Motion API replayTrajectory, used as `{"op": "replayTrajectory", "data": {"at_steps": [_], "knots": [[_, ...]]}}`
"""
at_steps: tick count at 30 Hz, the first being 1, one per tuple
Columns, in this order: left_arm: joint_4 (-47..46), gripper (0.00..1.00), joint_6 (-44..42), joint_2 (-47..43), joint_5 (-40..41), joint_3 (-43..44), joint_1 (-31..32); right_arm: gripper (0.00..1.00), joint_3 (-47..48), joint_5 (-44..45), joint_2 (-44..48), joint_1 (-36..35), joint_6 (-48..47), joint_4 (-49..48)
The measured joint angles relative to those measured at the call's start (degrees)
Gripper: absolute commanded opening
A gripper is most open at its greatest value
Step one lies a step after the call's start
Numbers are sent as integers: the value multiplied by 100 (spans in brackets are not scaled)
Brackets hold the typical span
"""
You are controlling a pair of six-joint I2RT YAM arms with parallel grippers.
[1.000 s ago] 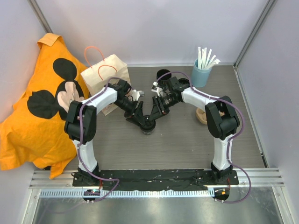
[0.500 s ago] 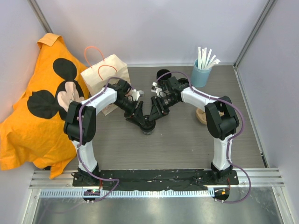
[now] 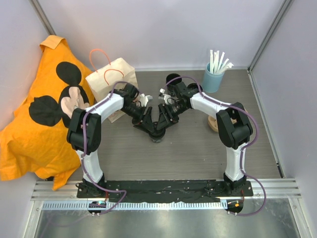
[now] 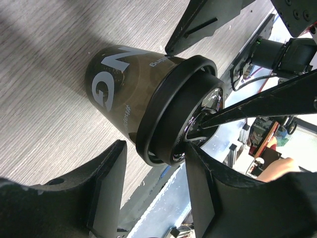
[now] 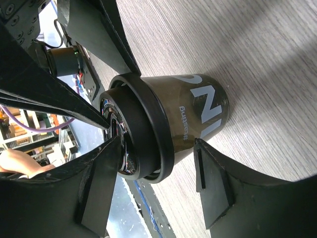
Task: Pack the takeout coffee
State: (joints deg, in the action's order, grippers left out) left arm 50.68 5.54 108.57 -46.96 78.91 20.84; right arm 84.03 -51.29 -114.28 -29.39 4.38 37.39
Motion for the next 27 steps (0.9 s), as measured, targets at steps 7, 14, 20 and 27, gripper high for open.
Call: {"op": "replayTrajectory", "data": {"at_steps": [7, 14, 20, 27], "knots": [[-144, 53, -7, -63, 2, -50, -35, 66, 0, -7, 0, 57, 4, 42], [-339, 53, -50, -144, 76, -79, -63, 66, 133, -22, 0, 127, 4, 140], [-382, 53, -118, -151, 52, -85, -101, 67, 236, -52, 0, 149, 2, 155], [-404, 54, -151, -164, 39, -101, -122, 67, 254, -26, 0, 186, -13, 170]]}}
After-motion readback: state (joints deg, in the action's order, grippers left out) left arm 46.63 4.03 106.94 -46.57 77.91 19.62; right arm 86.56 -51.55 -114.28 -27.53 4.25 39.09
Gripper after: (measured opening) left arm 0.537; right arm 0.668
